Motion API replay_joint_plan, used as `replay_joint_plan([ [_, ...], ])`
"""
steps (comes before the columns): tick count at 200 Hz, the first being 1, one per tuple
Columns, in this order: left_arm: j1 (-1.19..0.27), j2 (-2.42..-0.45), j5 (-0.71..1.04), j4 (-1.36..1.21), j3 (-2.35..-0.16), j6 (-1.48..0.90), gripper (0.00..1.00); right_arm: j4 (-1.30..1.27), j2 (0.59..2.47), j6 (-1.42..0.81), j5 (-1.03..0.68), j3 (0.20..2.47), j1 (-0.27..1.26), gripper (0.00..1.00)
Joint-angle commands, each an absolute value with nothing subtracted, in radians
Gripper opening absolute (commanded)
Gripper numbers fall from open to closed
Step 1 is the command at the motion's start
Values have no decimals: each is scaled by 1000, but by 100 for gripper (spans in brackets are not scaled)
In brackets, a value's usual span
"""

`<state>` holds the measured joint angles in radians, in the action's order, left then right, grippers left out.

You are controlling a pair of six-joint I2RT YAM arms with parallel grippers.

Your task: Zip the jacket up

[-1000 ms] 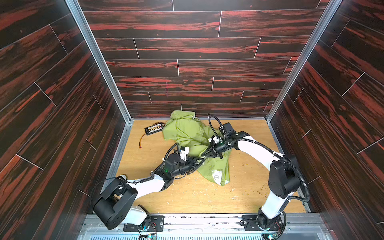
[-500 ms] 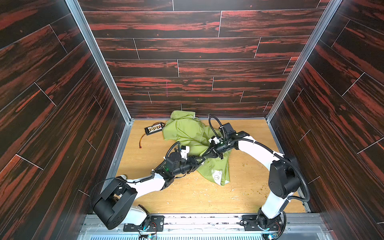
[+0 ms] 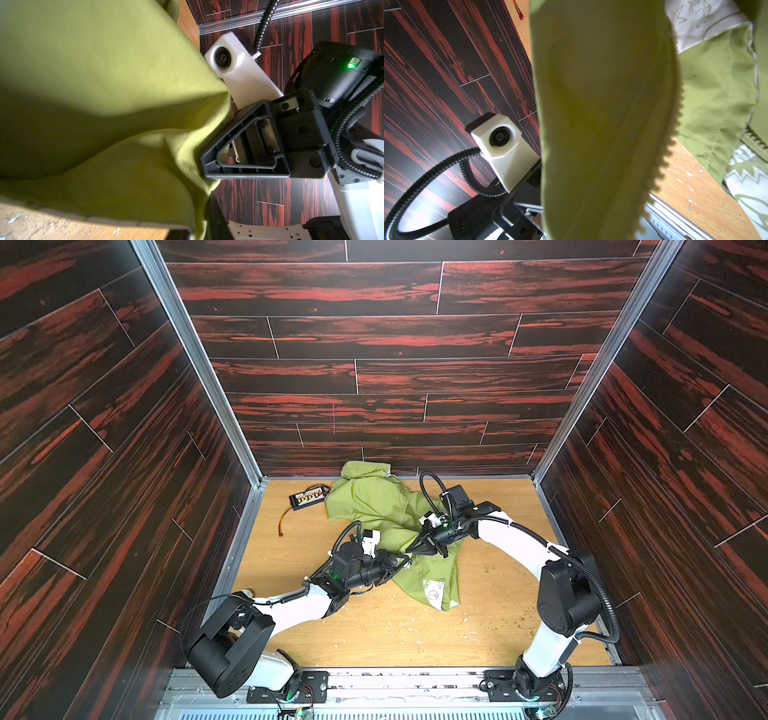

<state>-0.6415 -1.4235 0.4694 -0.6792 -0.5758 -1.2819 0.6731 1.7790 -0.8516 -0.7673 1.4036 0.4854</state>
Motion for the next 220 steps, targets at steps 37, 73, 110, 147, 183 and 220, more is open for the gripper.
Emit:
replay_joint_plan([
  [37,-644,-1448,472,-713,-602,-1300,0,703,1696,-814,-752,1410,456,10],
  [73,-644,-1472,479,-790,-585,-1348,0,726,1618,-760,-633,1372,430,48],
  [110,-644,-1458,466,-810,-562,-1374,0,753,1483,-677,-434,1318,425,99],
  [147,-632,-1405,409,-772,-507,-1383,0,735,1399,-668,-434,1190,411,86],
  [183,-617,-1331,348,-715,-437,-1387,0,740,1382,-682,-401,1043,411,62],
  [220,-607,-1199,265,-642,-350,-1405,0,709,1373,-712,-364,968,411,62],
])
